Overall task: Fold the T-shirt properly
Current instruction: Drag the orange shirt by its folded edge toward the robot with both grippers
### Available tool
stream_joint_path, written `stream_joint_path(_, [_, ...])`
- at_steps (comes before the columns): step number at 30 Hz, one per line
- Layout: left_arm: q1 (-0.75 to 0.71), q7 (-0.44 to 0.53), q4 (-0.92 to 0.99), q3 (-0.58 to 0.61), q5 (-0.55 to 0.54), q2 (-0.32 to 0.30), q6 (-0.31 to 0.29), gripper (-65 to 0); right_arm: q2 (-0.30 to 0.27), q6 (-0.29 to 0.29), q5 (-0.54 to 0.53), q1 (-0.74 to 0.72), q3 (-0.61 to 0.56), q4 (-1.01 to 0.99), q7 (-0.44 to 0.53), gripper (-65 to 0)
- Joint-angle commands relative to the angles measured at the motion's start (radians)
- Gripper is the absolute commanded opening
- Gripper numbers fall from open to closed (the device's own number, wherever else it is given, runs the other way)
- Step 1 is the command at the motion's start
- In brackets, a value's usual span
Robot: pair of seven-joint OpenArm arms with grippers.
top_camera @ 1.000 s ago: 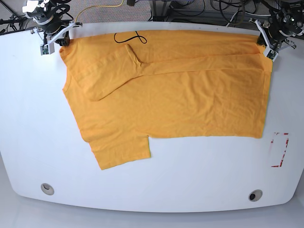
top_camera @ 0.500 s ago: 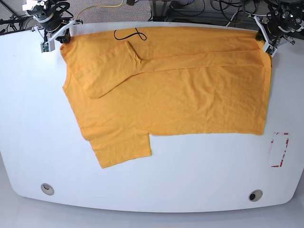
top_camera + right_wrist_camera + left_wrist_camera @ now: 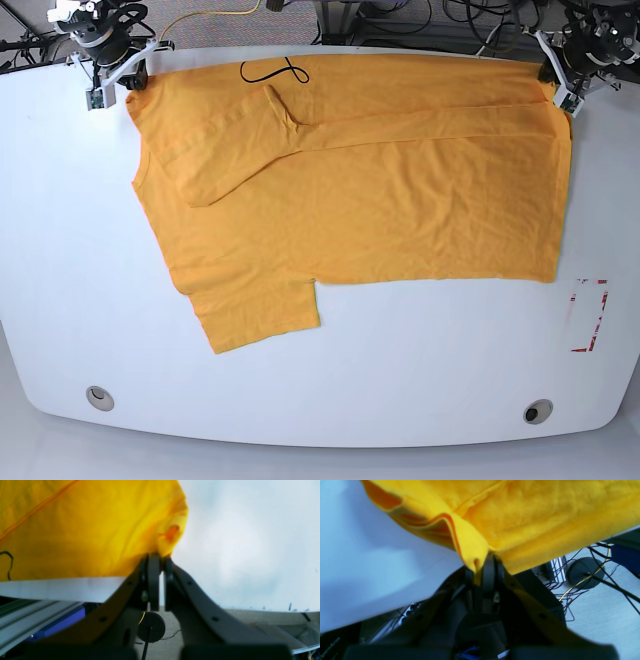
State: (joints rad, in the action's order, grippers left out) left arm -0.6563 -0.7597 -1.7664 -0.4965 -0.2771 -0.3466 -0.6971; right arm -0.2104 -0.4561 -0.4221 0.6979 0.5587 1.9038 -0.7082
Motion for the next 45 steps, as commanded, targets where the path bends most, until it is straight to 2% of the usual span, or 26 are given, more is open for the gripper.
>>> stream_joint_path(1, [-0.002,0.003,-0.007,-0.002,0.0,-0.01,-0.001,-65.0,-0.009,-0.001,-0.005,0.005,0.006,0.017,0.016,-62.1])
stream_joint_path(9, [0.004,0.008,-0.011,-0.001,0.004,-0.009,-0.001,-64.6,-0.009,0.0,-0.002,0.001,0.012,0.022,0.017,-63.6])
stream_joint_path(13, [0.005,-0.006,-0.012,0.0,0.004,-0.009,-0.001,-58.9,-0.008,0.001,-0.002,0.002,0.013,0.022,0.017,-61.7])
stream_joint_path(19, [0.001,-0.015,-0.024,-0.002,0.007,-0.008,-0.001,-48.0,-0.009,0.002,-0.003,-0.003,0.016,0.024,0.023,-50.7])
stream_joint_path(21, [0.003,-0.009,-0.025,0.0,0.01,-0.011,-0.001,-41.4,-0.004,0.001,-0.002,0.0,0.014,0.025,0.017,-43.6])
stream_joint_path(23, [0.002,-0.008,-0.031,-0.002,0.014,-0.011,-0.001,-38.4,-0.002,0.002,-0.002,-0.001,0.014,0.026,0.018,-40.3])
stream_joint_path(27, [0.008,-0.012,-0.035,-0.004,0.012,-0.012,-0.001,-32.8,0.003,0.002,0.0,-0.004,0.014,0.034,0.017,-36.3])
stream_joint_path(33, [0.019,-0.026,-0.039,-0.019,0.006,-0.013,-0.001,-26.3,0.013,0.002,-0.005,0.0,0.018,0.063,0.023,-34.0])
stream_joint_path(45, [0.018,-0.035,-0.089,-0.071,0.012,-0.013,-0.001,-25.1,0.009,-0.011,-0.019,-0.009,0.04,0.133,0.023,-33.6])
